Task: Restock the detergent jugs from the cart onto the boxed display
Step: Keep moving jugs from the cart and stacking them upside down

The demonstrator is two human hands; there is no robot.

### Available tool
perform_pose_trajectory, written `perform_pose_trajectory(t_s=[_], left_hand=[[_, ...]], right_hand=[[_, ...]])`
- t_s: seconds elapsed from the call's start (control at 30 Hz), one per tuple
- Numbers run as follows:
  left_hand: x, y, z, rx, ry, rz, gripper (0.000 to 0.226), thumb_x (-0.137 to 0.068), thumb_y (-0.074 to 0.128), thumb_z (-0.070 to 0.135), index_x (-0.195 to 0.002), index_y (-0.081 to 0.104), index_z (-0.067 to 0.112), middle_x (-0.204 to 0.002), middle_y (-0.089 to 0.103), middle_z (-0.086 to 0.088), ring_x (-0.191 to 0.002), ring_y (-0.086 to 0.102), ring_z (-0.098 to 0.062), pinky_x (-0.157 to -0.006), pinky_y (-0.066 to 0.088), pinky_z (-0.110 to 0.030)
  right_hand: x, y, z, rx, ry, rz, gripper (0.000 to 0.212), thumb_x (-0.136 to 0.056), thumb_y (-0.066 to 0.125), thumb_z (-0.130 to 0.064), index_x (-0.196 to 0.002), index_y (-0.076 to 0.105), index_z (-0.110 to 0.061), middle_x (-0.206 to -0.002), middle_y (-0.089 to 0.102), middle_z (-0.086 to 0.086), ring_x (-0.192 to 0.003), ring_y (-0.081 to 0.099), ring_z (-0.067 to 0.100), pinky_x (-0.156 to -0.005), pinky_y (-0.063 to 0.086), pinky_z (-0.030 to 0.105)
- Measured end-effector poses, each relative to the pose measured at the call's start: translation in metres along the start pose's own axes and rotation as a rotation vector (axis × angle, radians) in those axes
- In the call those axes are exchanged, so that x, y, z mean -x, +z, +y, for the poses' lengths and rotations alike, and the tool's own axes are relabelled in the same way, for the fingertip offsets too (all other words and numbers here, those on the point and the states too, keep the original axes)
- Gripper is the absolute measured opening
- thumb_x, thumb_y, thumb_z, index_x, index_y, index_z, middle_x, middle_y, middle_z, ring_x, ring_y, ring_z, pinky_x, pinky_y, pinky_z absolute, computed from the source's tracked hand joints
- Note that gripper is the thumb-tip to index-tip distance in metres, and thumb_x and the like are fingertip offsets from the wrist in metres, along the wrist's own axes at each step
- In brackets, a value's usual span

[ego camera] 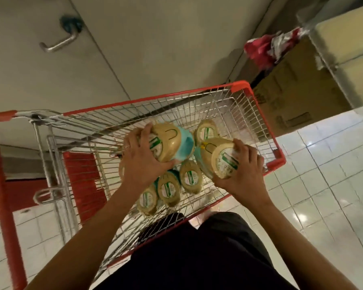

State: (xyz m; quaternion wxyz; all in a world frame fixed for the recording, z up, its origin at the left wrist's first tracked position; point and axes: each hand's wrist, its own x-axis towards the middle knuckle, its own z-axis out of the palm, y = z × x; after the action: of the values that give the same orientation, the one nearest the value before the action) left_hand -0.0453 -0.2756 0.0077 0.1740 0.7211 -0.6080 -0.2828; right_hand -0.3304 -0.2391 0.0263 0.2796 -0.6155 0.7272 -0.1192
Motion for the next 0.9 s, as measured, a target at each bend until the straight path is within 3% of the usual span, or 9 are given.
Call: perform_pose_trajectory(t_s=[0.1, 0.2, 0.43, 0.63, 0.73, 0.9], left_hand=[[0.011, 0.022, 0.042, -0.023, 0.096, -0.073, 0.128, -0.056, 0.09, 0.071, -0.159, 0.019, 0.043, -0.152, 0.022, 0.005, -0.142, 0.037, -0.036, -0.112, 0.042, -0.062], [0.02, 0.05, 0.087, -0.018, 0.185, -0.132, 0.127, -0.056, 0.095, 0.064, -0.159, 0.021, 0.044, -0.151, 0.022, 0.008, -0.14, 0.039, -0.035, -0.112, 0.042, -0.064], [0.058, 0.135, 0.22, -0.082, 0.327, -0.24, 0.128, -0.046, 0.071, 0.086, -0.157, 0.025, 0.042, -0.152, 0.028, -0.002, -0.136, 0.038, -0.031, -0.11, 0.044, -0.057], [0.099, 0.221, 0.331, -0.086, 0.456, -0.31, 0.129, -0.048, 0.069, 0.087, -0.157, 0.032, 0.029, -0.145, 0.029, -0.001, -0.133, 0.038, -0.026, -0.109, 0.046, -0.058], [0.111, 0.256, 0.378, -0.113, 0.503, -0.372, 0.131, -0.047, 0.069, 0.087, -0.158, 0.028, 0.033, -0.146, 0.026, 0.002, -0.133, 0.036, -0.025, -0.113, 0.042, -0.056], [0.112, 0.303, 0.444, -0.145, 0.601, -0.427, 0.133, -0.044, 0.07, 0.092, -0.157, 0.026, 0.037, -0.142, 0.027, 0.007, -0.124, 0.04, -0.022, -0.103, 0.049, -0.053]], right_hand=[[0.032, -0.026, 0.042, -0.015, 0.076, 0.076, 0.12, -0.055, 0.082, -0.062, -0.157, 0.025, -0.036, -0.143, 0.037, -0.002, -0.128, 0.037, 0.027, -0.107, 0.041, 0.057], [0.061, -0.052, 0.087, -0.041, 0.15, 0.155, 0.12, -0.055, 0.083, -0.062, -0.157, 0.027, -0.034, -0.144, 0.036, -0.001, -0.126, 0.037, 0.027, -0.104, 0.042, 0.054], [0.127, -0.12, 0.214, -0.125, 0.318, 0.273, 0.12, -0.051, 0.077, -0.064, -0.157, 0.03, -0.032, -0.141, 0.039, -0.001, -0.124, 0.04, 0.029, -0.099, 0.042, 0.051], [0.176, -0.173, 0.32, -0.135, 0.433, 0.274, 0.12, -0.05, 0.076, -0.062, -0.157, 0.031, -0.029, -0.143, 0.039, 0.001, -0.125, 0.041, 0.03, -0.1, 0.042, 0.052], [0.194, -0.196, 0.362, -0.144, 0.487, 0.283, 0.122, -0.051, 0.075, -0.063, -0.159, 0.03, -0.028, -0.146, 0.038, 0.001, -0.127, 0.039, 0.03, -0.102, 0.039, 0.05], [0.204, -0.231, 0.414, -0.19, 0.586, 0.35, 0.121, -0.051, 0.07, -0.068, -0.158, 0.032, -0.027, -0.145, 0.039, 0.002, -0.126, 0.04, 0.029, -0.101, 0.04, 0.051]])
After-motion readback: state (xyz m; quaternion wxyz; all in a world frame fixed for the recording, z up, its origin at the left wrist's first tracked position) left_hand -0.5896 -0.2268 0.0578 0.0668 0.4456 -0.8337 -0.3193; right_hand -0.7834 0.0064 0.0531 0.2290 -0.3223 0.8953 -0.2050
